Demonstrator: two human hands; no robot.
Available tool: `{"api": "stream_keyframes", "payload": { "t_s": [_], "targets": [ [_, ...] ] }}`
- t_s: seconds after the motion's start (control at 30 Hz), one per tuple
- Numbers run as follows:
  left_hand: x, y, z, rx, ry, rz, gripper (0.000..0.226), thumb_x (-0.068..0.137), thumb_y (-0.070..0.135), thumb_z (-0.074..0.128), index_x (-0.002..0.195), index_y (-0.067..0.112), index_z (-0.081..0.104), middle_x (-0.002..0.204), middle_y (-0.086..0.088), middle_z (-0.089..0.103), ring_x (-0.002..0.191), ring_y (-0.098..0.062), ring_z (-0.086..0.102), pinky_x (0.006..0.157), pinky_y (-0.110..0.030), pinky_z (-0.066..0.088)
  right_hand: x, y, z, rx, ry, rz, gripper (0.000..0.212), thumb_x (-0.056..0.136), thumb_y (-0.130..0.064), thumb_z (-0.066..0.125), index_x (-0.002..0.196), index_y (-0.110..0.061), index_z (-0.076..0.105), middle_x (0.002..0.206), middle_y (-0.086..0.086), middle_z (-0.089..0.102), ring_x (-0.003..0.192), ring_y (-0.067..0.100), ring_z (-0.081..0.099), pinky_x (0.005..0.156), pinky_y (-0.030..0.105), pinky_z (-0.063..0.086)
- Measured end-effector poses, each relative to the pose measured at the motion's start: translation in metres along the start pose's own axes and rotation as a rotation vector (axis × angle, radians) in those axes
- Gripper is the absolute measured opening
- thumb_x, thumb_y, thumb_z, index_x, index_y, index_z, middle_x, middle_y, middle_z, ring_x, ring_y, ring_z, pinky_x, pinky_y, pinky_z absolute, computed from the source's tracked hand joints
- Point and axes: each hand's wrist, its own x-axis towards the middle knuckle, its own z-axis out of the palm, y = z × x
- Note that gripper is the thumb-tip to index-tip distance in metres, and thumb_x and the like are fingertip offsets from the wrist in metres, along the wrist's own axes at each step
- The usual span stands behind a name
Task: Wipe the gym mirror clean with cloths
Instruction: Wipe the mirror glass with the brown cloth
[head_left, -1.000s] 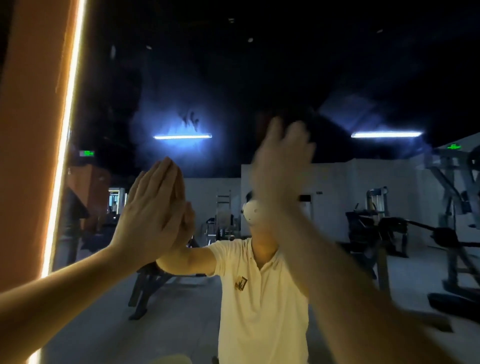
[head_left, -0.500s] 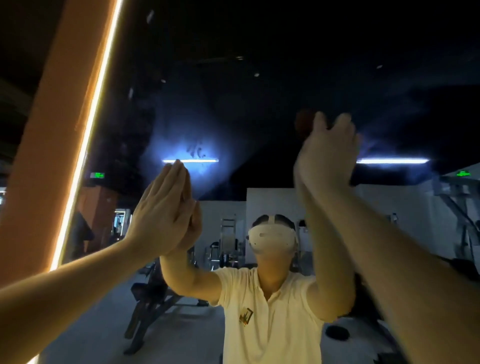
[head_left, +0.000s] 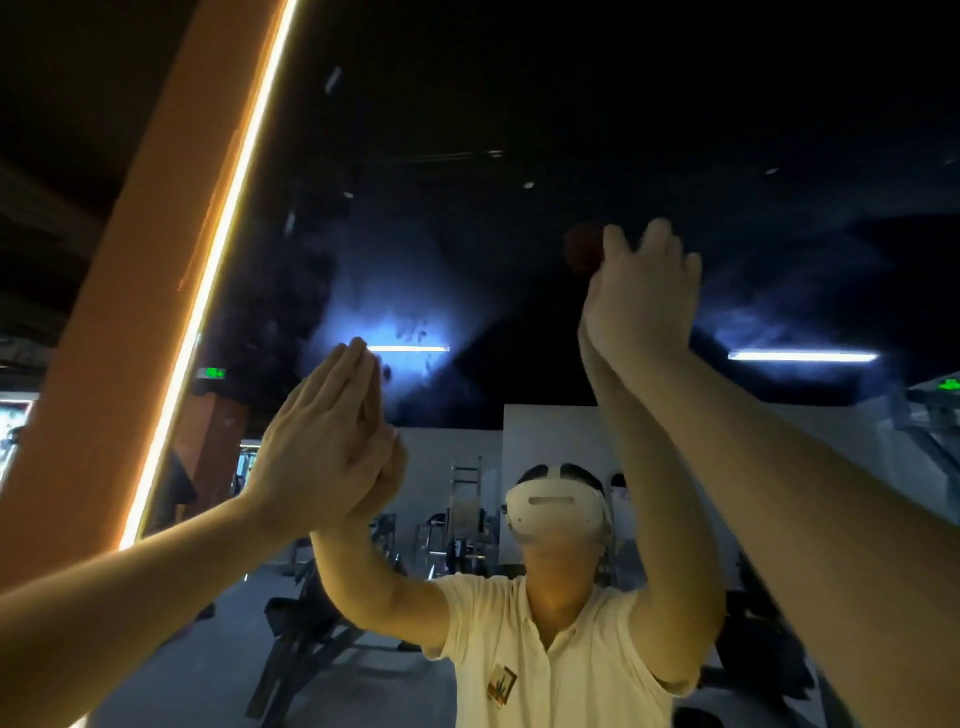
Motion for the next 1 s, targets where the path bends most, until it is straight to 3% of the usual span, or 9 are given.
{"api": "stream_keyframes", "payload": {
  "t_s": [0.1, 0.27, 0.37, 0.47, 0.6, 0.73, 0.8, 0.9, 1.0],
  "targets": [
    [0.003, -0.011, -0.009, -0.075, -0.037, 0.000, 0.084, 0.090, 0.053, 0.040, 0.159, 0.006, 0.037, 0.166, -0.008, 0.034, 0.155, -0.021, 0.028, 0.125, -0.042, 0.027, -0.029, -0.080, 0.012, 0.081, 0.038, -0.019, 0.031, 0.091, -0.015, 0.054, 0.120, -0.016, 0.062, 0.116, 0.014, 0.055, 0.099, 0.034, 0.056, 0.082, 0.046, 0.045],
    [0.010, -0.028, -0.028, -0.138, 0.145, -0.115, 0.065, 0.088, 0.033, 0.032, 0.144, 0.009, 0.055, 0.151, -0.012, 0.054, 0.143, -0.025, 0.043, 0.120, -0.033, 0.024, -0.107, -0.154, 0.012, 0.380, -0.181, -0.694, 0.040, 0.096, -0.032, 0.056, 0.133, -0.018, 0.056, 0.130, 0.010, 0.052, 0.112, 0.026, 0.056, 0.094, 0.042, 0.047],
    [0.017, -0.033, -0.036, -0.134, 0.098, -0.117, 0.072, 0.082, 0.030, 0.025, 0.138, 0.003, 0.062, 0.136, -0.015, 0.066, 0.133, -0.034, 0.057, 0.117, -0.047, 0.038, -0.101, -0.125, 0.004, 0.353, -0.260, -1.062, 0.036, 0.095, -0.030, 0.061, 0.129, -0.023, 0.061, 0.123, 0.007, 0.056, 0.108, 0.025, 0.056, 0.092, 0.040, 0.046],
    [0.015, -0.040, -0.040, -0.034, 0.035, -0.082, 0.071, 0.085, 0.024, 0.032, 0.148, -0.001, 0.051, 0.128, -0.015, 0.070, 0.124, -0.037, 0.064, 0.108, -0.055, 0.049, -0.022, -0.110, 0.018, 0.209, -0.111, -0.723, 0.043, 0.096, -0.033, 0.053, 0.138, -0.026, 0.056, 0.123, 0.008, 0.052, 0.113, 0.029, 0.051, 0.092, 0.040, 0.035],
    [0.010, -0.056, -0.050, -0.077, -0.145, -0.119, 0.079, 0.092, 0.000, 0.052, 0.164, 0.017, 0.024, 0.158, -0.002, 0.047, 0.151, -0.026, 0.037, 0.124, -0.044, 0.031, 0.014, -0.136, 0.025, 0.068, 0.002, -0.178, 0.042, 0.093, -0.023, 0.056, 0.135, -0.024, 0.058, 0.134, 0.015, 0.051, 0.122, 0.036, 0.048, 0.102, 0.050, 0.037],
    [0.016, -0.055, -0.063, -0.194, 0.023, -0.256, 0.075, 0.086, -0.015, 0.052, 0.157, 0.005, 0.039, 0.153, -0.014, 0.052, 0.145, -0.032, 0.045, 0.120, -0.044, 0.036, -0.108, -0.190, 0.015, 0.326, -0.141, -0.524, 0.040, 0.094, -0.029, 0.033, 0.120, -0.018, 0.062, 0.129, 0.015, 0.054, 0.115, 0.031, 0.053, 0.094, 0.047, 0.044],
    [0.018, -0.052, -0.068, -0.217, 0.027, -0.339, 0.070, 0.089, -0.013, 0.049, 0.156, 0.007, 0.043, 0.154, -0.011, 0.052, 0.146, -0.029, 0.044, 0.119, -0.039, 0.033, -0.141, -0.186, 0.017, 0.392, -0.279, -0.771, 0.028, 0.097, -0.033, 0.048, 0.109, -0.018, 0.068, 0.130, 0.016, 0.058, 0.114, 0.032, 0.058, 0.090, 0.048, 0.049],
    [0.022, -0.053, -0.069, -0.172, -0.040, -0.327, 0.072, 0.091, -0.011, 0.049, 0.158, 0.011, 0.039, 0.152, -0.007, 0.055, 0.146, -0.030, 0.041, 0.118, -0.039, 0.032, -0.113, -0.161, 0.024, 0.351, -0.204, -1.153, 0.026, 0.093, -0.035, 0.072, 0.117, -0.025, 0.071, 0.123, 0.010, 0.062, 0.120, 0.033, 0.057, 0.094, 0.046, 0.050],
    [0.022, -0.056, -0.078, -0.137, -0.152, -0.306, 0.079, 0.089, -0.010, 0.047, 0.162, 0.017, 0.031, 0.160, -0.004, 0.044, 0.152, -0.029, 0.033, 0.118, -0.041, 0.032, -0.040, -0.159, 0.022, 0.214, -0.099, -0.974, 0.039, 0.101, -0.030, 0.056, 0.139, -0.034, 0.057, 0.128, 0.006, 0.054, 0.122, 0.029, 0.048, 0.101, 0.046, 0.040]
  ]
}}
